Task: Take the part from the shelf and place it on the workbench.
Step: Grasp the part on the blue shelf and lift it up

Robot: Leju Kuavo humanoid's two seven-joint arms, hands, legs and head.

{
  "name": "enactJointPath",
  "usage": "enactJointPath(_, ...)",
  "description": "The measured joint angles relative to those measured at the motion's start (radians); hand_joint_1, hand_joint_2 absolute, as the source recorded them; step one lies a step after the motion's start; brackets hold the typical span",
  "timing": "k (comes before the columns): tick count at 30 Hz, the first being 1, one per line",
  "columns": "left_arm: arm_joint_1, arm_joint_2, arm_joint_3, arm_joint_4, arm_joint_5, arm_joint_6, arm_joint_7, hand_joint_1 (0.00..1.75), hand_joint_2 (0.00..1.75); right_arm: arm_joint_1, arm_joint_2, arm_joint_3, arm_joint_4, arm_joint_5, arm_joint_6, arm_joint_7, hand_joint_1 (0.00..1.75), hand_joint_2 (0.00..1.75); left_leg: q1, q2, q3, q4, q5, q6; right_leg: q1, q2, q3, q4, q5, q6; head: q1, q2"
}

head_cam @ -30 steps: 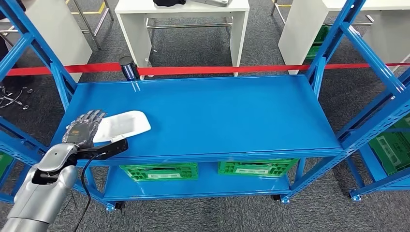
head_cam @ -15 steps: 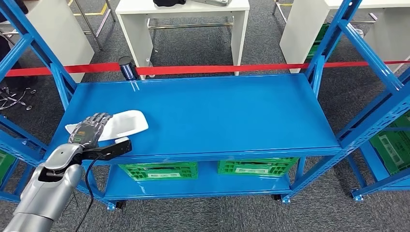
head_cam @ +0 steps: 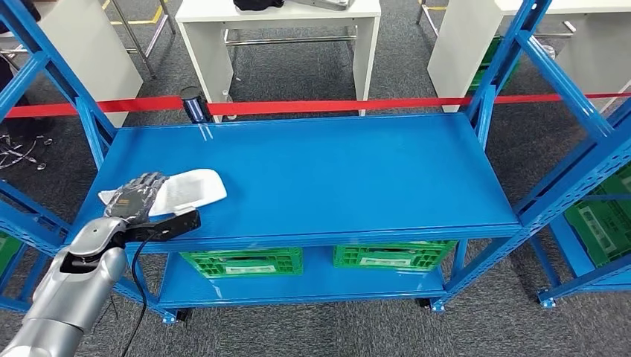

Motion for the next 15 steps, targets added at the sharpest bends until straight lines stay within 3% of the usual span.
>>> enactJointPath(2,-0.009,-0.006,-0.001,0.013,0.0,0.001,0.0,0.0,1.75,-0.002,-0.006,0.004,0.013,0.0,-0.009,-0.002,0.0,0.0,0.006,0.001,0.011,-0.02,0.013,0.007,0.001,-0.001,-0.015,0.028,-0.017,0.004,0.001,0.0)
enactJointPath(3,-0.014,-0.01,-0.001,0.02,0.001,0.002,0.0,0.0,1.75,-0.003,-0.01,0.005,0.018,0.0,-0.012,-0.002,0.0,0.0,0.008,0.002,0.015,-0.027,0.018,0.009,0.0,-0.002,-0.036,0.073,-0.039,0.003,0.002,0.0)
enactJointPath(5,-0.019,-0.018,-0.002,0.036,0.001,0.003,0.0,0.0,1.75,-0.006,-0.018,0.008,0.029,0.0,-0.016,-0.002,0.0,0.0,0.007,0.002,0.012,-0.028,0.02,0.011,-0.001,-0.002,-0.102,0.212,-0.096,0.003,0.003,0.0)
enactJointPath(6,-0.02,-0.022,-0.002,0.042,0.001,0.003,0.0,0.0,1.75,-0.006,-0.02,0.009,0.034,0.0,-0.017,-0.002,0.0,0.0,0.008,0.002,0.011,-0.028,0.02,0.011,-0.002,-0.002,-0.128,0.268,-0.113,0.006,0.004,0.0)
enactJointPath(7,-0.021,-0.024,-0.003,0.048,0.001,0.004,0.0,0.0,1.75,-0.006,-0.021,0.01,0.038,0.0,-0.018,-0.002,0.0,0.0,0.008,0.002,0.012,-0.027,0.02,0.01,-0.003,-0.002,-0.137,0.289,-0.115,0.013,0.004,0.0)
enactJointPath(8,-0.022,-0.027,-0.003,0.052,0.001,0.005,0.0,0.0,1.75,-0.006,-0.023,0.012,0.042,0.0,-0.019,-0.002,0.0,0.0,0.009,0.002,0.014,-0.026,0.019,0.009,-0.006,-0.002,-0.124,0.263,-0.1,0.023,0.005,0.0)
enactJointPath(10,-0.029,-0.032,-0.004,0.063,0.001,0.006,0.0,0.0,1.75,-0.008,-0.025,0.013,0.05,-0.001,-0.024,-0.002,0.0,0.0,0.01,0.0,0.015,-0.019,0.014,0.001,-0.012,-0.005,-0.052,0.121,-0.046,0.04,0.005,0.0)
enactJointPath(11,-0.034,-0.033,-0.004,0.069,0.0,0.008,-0.002,0.0,1.75,-0.009,-0.027,0.013,0.056,-0.002,-0.028,-0.002,0.0,0.0,0.009,-0.001,0.012,-0.012,0.01,-0.005,-0.014,-0.006,-0.021,0.057,-0.026,0.041,0.006,0.0)
enactJointPath(12,-0.039,-0.035,-0.005,0.077,0.0,0.01,-0.003,0.0,1.75,-0.012,-0.029,0.013,0.063,-0.004,-0.031,-0.001,0.0,0.0,0.007,-0.003,0.008,-0.006,0.006,-0.01,-0.014,-0.006,-0.002,0.019,-0.014,0.035,0.007,0.0)
enactJointPath(15,-0.052,-0.039,-0.006,0.098,-0.002,0.015,-0.01,1.3,1.75,-0.017,-0.033,0.013,0.08,-0.008,-0.04,0.0,0.0,0.0,0.006,-0.004,0.0,0.005,0.002,-0.019,-0.012,-0.003,0.002,0.008,-0.008,0.008,0.007,0.0)
